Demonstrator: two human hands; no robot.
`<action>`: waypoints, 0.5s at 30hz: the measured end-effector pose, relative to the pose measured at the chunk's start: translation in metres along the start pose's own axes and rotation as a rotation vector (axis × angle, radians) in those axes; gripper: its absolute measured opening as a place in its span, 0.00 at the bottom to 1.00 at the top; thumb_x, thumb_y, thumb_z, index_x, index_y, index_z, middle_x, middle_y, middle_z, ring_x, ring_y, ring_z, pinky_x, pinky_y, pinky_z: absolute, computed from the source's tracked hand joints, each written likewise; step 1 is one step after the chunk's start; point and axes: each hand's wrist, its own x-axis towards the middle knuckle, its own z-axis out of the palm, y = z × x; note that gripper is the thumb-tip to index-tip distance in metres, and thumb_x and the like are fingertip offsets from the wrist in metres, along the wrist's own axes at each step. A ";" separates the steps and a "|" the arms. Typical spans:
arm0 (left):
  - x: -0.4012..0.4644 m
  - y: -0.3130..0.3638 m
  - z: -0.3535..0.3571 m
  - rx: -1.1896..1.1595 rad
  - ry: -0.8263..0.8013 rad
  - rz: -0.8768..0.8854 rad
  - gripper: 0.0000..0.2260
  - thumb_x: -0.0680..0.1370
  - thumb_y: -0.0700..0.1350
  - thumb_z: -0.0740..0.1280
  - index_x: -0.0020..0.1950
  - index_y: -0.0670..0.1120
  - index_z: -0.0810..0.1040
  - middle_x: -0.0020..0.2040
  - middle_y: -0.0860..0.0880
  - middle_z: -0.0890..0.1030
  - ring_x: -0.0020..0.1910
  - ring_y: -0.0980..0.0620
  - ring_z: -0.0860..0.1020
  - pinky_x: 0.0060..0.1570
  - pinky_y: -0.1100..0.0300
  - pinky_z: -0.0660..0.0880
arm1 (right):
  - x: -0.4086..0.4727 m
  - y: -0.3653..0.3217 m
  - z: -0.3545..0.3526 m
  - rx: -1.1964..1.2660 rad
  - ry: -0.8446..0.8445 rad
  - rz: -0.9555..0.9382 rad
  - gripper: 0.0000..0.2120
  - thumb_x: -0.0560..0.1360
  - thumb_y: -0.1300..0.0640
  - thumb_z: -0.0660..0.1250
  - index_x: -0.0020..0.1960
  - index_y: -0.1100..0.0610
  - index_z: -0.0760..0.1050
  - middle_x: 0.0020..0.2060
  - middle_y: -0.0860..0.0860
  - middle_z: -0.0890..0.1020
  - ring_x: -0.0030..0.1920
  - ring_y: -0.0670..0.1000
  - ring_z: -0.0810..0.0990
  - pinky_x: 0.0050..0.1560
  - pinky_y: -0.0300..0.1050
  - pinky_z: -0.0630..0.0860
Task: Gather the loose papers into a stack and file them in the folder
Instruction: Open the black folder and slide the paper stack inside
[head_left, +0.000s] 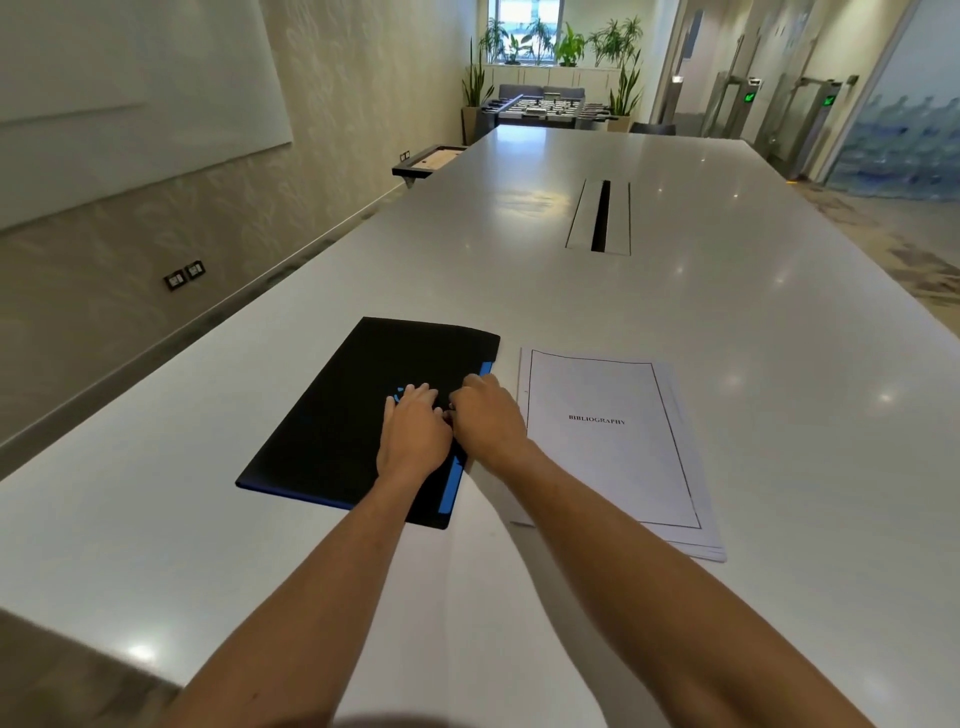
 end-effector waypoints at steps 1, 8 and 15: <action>0.000 0.000 0.000 -0.003 -0.006 -0.005 0.18 0.81 0.41 0.59 0.71 0.42 0.69 0.74 0.43 0.66 0.76 0.48 0.57 0.75 0.49 0.47 | 0.002 0.000 0.001 -0.021 -0.002 -0.007 0.08 0.78 0.56 0.64 0.45 0.59 0.79 0.46 0.55 0.77 0.49 0.53 0.74 0.47 0.46 0.73; 0.001 -0.003 0.002 0.082 -0.025 0.049 0.17 0.79 0.40 0.61 0.68 0.43 0.72 0.74 0.42 0.67 0.76 0.46 0.57 0.74 0.45 0.49 | 0.005 -0.002 0.007 -0.241 -0.078 -0.154 0.09 0.77 0.56 0.66 0.52 0.61 0.76 0.49 0.58 0.79 0.52 0.55 0.76 0.53 0.49 0.75; 0.001 -0.005 0.002 0.079 -0.019 0.044 0.19 0.79 0.40 0.63 0.70 0.43 0.69 0.74 0.42 0.67 0.76 0.46 0.57 0.74 0.47 0.47 | 0.005 -0.006 0.005 -0.256 -0.063 -0.166 0.13 0.77 0.57 0.66 0.58 0.63 0.72 0.51 0.60 0.80 0.50 0.56 0.79 0.49 0.47 0.77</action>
